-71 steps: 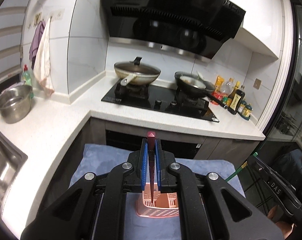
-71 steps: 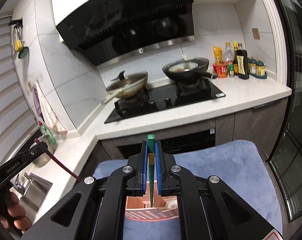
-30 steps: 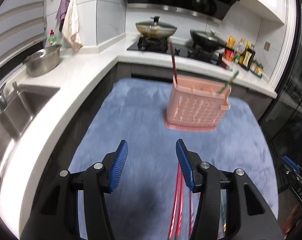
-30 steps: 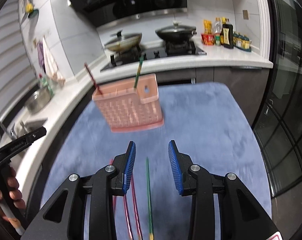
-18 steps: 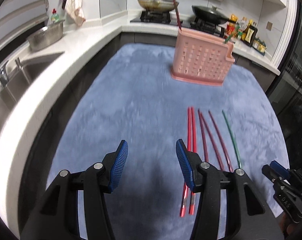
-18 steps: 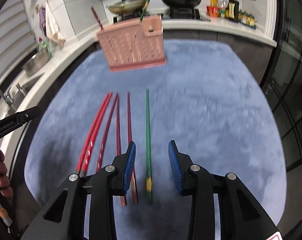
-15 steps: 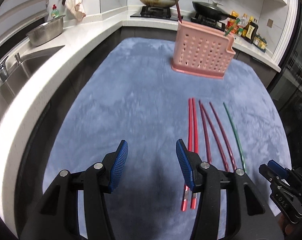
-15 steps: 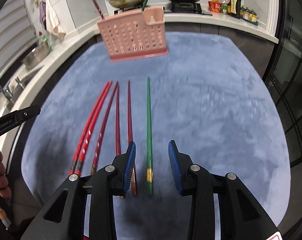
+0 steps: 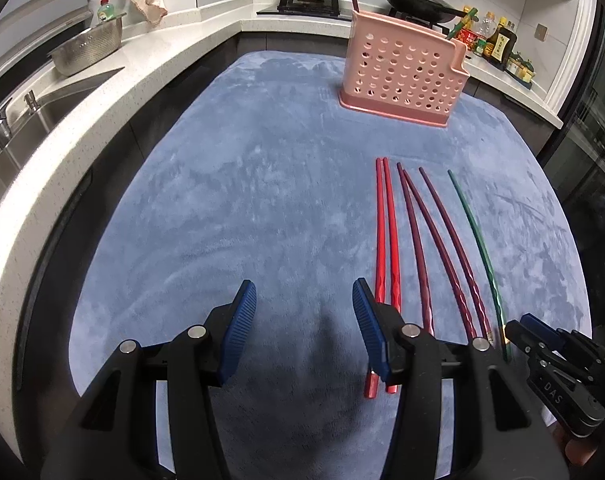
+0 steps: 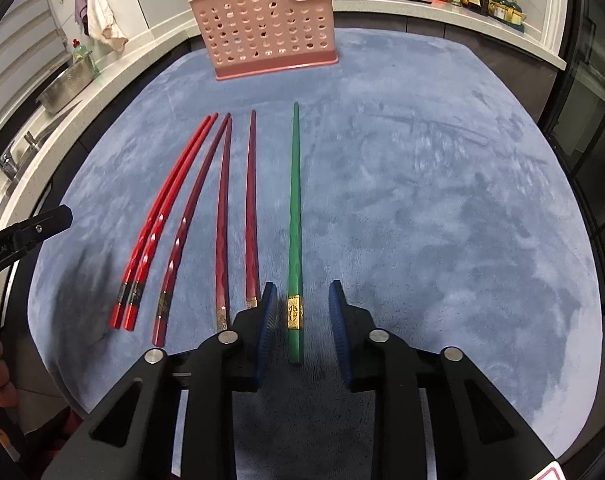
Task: Organize utensils
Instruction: 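Grasp the other green chopstick with the right tool while the left tool approaches a red chopstick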
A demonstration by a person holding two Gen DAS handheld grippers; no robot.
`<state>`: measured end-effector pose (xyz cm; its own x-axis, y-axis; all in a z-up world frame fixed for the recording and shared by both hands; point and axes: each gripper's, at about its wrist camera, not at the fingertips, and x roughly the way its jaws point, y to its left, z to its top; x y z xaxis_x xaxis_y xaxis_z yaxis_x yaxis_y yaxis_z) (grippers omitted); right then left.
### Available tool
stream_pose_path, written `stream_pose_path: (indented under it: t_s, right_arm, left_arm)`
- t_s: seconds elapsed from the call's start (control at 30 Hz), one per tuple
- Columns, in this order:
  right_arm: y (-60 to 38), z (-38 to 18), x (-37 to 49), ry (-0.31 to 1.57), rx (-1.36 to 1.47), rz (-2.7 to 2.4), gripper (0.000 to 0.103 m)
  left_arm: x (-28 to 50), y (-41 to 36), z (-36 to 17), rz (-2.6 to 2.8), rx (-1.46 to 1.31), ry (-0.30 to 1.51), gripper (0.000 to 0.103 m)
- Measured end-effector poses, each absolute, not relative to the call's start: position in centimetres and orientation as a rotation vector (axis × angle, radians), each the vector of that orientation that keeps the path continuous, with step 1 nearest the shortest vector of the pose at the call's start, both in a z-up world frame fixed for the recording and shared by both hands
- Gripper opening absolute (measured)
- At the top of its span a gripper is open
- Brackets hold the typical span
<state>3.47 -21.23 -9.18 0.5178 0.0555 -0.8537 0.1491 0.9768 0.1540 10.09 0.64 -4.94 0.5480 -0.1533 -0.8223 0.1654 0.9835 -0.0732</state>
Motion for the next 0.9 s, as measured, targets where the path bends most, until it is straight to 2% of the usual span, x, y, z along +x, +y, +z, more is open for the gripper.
stream_pose_path:
  t_s: [0.3, 0.6, 0.9]
  right_arm:
    - [-21.0, -10.2, 3.5, 1.063, 0.222, -0.047, 0.012]
    - [-21.1, -10.5, 3.2, 1.062, 0.226, -0.053, 0.007]
    - [-21.1, -10.5, 2.5, 1.057, 0.229, -0.061, 0.007]
  left_arm:
    - [9.5, 0.2, -6.1, -0.209, 0.025, 1.01, 0.048]
    - [9.1, -0.3, -7.0, -0.228, 0.033, 1.042, 0.049]
    - [8.7, -0.7, -8.1, -0.259, 0.032, 1.073, 0.054]
